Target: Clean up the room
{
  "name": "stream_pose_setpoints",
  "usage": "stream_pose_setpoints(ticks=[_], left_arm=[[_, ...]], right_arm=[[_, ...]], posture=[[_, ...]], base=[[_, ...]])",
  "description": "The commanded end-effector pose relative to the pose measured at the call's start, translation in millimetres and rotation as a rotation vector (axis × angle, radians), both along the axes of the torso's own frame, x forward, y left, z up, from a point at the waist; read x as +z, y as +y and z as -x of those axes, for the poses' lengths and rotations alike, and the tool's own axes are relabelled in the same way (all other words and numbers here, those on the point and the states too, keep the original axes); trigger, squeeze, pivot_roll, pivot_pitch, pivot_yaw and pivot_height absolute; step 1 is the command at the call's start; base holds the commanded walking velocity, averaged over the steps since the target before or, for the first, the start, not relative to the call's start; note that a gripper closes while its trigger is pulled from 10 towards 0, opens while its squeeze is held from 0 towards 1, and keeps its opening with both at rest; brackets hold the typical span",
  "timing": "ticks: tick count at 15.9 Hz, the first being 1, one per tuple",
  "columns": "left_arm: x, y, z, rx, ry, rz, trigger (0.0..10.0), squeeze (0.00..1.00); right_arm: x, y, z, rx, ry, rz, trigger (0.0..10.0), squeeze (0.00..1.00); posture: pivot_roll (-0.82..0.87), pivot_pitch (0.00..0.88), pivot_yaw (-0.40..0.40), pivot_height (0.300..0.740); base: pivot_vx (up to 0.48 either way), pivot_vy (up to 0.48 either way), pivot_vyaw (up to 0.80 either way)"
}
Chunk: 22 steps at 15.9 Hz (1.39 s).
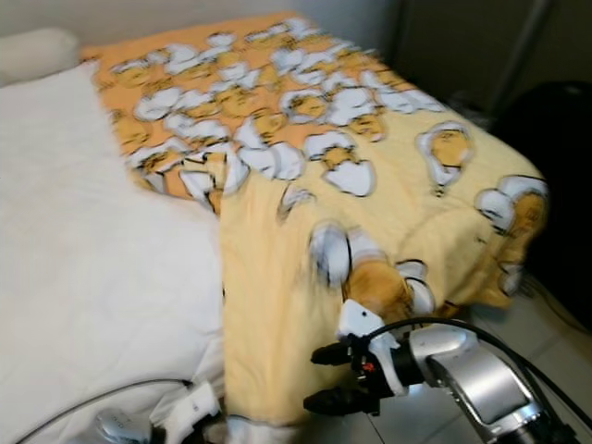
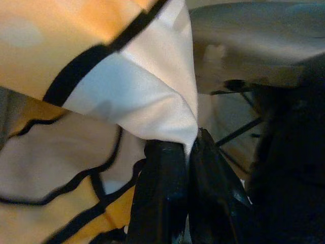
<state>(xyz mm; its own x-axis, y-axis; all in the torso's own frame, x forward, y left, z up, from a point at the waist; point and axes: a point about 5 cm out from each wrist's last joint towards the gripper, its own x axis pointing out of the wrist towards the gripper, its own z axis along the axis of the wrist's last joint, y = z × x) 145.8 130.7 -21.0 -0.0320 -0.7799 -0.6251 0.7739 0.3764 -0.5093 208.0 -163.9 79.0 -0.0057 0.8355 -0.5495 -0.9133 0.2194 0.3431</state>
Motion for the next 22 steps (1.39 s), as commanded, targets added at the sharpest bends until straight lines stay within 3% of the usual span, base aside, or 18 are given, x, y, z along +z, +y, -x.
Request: stream_pose_setpoints(ticks=[1, 2, 3, 4, 7, 11, 14, 15, 16, 18, 22], left_arm=[[11.6, 1.4, -23.2, 0.065, -0.175, -0.040, 10.0, 0.00], [11.4, 1.0, -27.0, 0.095, -0.177, -0.041, 10.0, 0.00], [16.2, 0.8, -35.0, 0.108, -0.210, -0.053, 10.0, 0.84], [20.0, 0.6, -38.0, 0.115, -0.209, -0.049, 10.0, 1.00], [31.8, -0.5, -56.0, 0.178, -0.267, -0.046, 10.0, 1.00], [44.6, 4.9, -61.5, 0.151, -0.278, -0.020, 10.0, 1.00], [75.4, 22.6, -103.3, 0.532, -0.613, -0.027, 10.0, 0.98], [83.1, 28.1, -109.4, 0.616, -0.680, -0.034, 10.0, 0.04], [100.7, 44.1, -117.2, 0.786, -0.828, -0.097, 10.0, 0.00], [111.7, 50.7, -116.7, 0.891, -0.886, -0.103, 10.0, 0.00], [119.2, 50.6, -114.2, 0.909, -0.925, -0.117, 10.0, 0.00]], right_arm=[[2.6, 4.1, -3.5, 0.021, -0.035, 0.002, 10.0, 0.00], [2.5, 5.0, -3.9, 0.021, -0.037, 0.002, 10.0, 0.00], [2.7, 6.8, -4.0, 0.023, -0.042, 0.002, 10.0, 0.00], [2.1, 7.5, -3.7, 0.024, -0.045, 0.004, 10.0, 0.00], [-0.3, 6.7, -2.0, 0.013, -0.051, 0.012, 10.0, 0.00], [-0.2, 5.8, -8.6, -0.058, -0.092, 0.008, 10.0, 0.00], [-3.3, 11.3, -28.3, -0.399, -0.235, -0.027, 10.0, 0.00], [-4.7, 10.7, -33.0, -0.482, -0.278, -0.008, 10.0, 0.00], [-6.1, 10.5, -41.6, -0.700, -0.330, -0.020, 10.0, 0.00], [-6.5, 12.3, -44.7, -0.848, -0.341, -0.056, 10.0, 0.00], [-11.1, 12.3, -44.9, -1.028, -0.350, -0.067, 10.0, 0.00]], posture=[[0.03, 0.042, 0.046, 0.740], [0.03, 0.033, 0.049, 0.740], [0.03, 0.025, 0.050, 0.740], [0.03, 0.012, 0.051, 0.740], [0.03, 0.000, 0.052, 0.740], [0.03, 0.000, 0.057, 0.740], [0.01, 0.000, 0.063, 0.740], [0.00, 0.000, 0.064, 0.740], [-0.01, 0.000, 0.065, 0.740], [-0.02, 0.000, 0.072, 0.740], [-0.01, 0.000, 0.074, 0.740]], base=[[0.000, 0.000, 0.00], [0.000, 0.000, 0.00], [0.000, 0.000, 0.00], [0.000, 0.000, 0.00], [0.000, 0.000, 0.00], [0.000, 0.000, 0.00], [0.000, 0.000, 0.00], [0.000, 0.000, 0.00], [0.000, 0.000, 0.00], [0.000, 0.000, 0.00], [-0.060, 0.000, 0.00]])
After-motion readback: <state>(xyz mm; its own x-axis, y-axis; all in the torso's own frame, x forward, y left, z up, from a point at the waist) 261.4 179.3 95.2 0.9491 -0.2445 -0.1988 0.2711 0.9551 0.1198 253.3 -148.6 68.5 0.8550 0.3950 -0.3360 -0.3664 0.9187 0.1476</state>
